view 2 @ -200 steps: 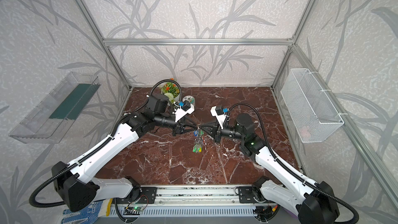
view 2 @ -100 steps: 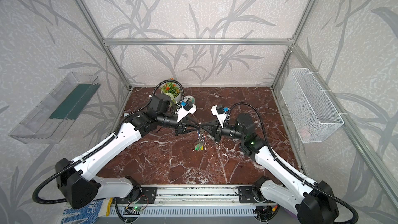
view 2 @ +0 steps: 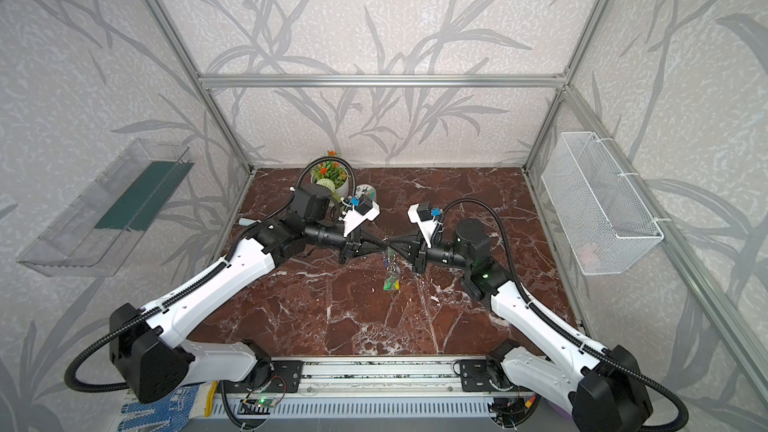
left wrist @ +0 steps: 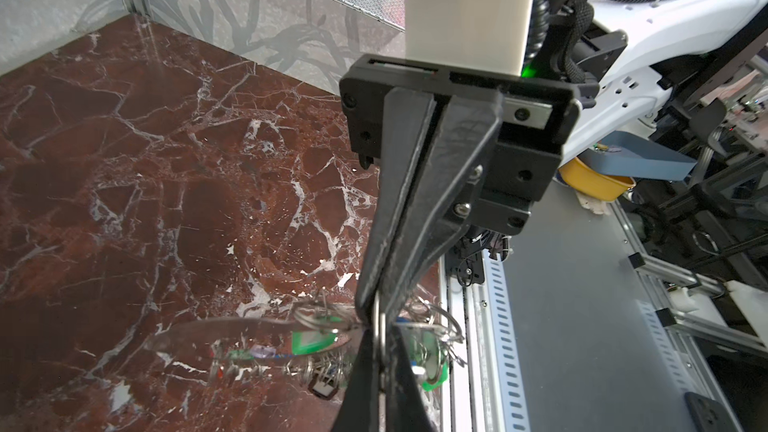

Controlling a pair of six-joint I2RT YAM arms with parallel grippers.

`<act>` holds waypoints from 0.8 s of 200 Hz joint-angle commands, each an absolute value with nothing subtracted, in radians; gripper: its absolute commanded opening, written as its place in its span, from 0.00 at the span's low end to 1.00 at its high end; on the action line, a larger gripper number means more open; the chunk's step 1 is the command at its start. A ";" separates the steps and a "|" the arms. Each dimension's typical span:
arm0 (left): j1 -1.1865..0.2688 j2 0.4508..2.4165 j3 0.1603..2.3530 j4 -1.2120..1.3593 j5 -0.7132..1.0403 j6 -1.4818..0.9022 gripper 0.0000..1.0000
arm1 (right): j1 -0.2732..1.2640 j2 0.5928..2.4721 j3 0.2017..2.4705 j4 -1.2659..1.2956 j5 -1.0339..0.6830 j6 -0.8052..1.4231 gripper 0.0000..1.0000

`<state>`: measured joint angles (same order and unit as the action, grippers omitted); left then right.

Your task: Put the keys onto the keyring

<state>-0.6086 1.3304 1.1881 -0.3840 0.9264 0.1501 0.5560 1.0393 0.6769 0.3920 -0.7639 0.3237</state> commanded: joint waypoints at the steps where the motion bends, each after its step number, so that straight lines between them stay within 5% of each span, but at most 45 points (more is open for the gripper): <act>1: -0.613 1.314 1.196 -0.354 0.884 0.172 0.00 | 0.563 1.010 0.676 0.472 -0.801 0.334 0.00; 32: -0.613 1.322 1.231 -0.438 0.854 0.237 0.00 | 0.556 0.995 0.672 0.456 -0.805 0.327 0.00; 60: -0.613 1.337 1.295 -0.569 0.826 0.332 0.00 | 0.520 0.972 0.663 0.436 -0.815 0.338 0.19; 103: -0.614 1.407 1.444 -0.827 0.808 0.479 0.00 | 0.472 0.955 0.670 0.430 -0.856 0.358 0.34; 160: -0.617 1.500 1.631 -1.019 0.828 0.577 0.00 | 0.486 1.020 0.711 0.420 -0.893 0.336 0.39</act>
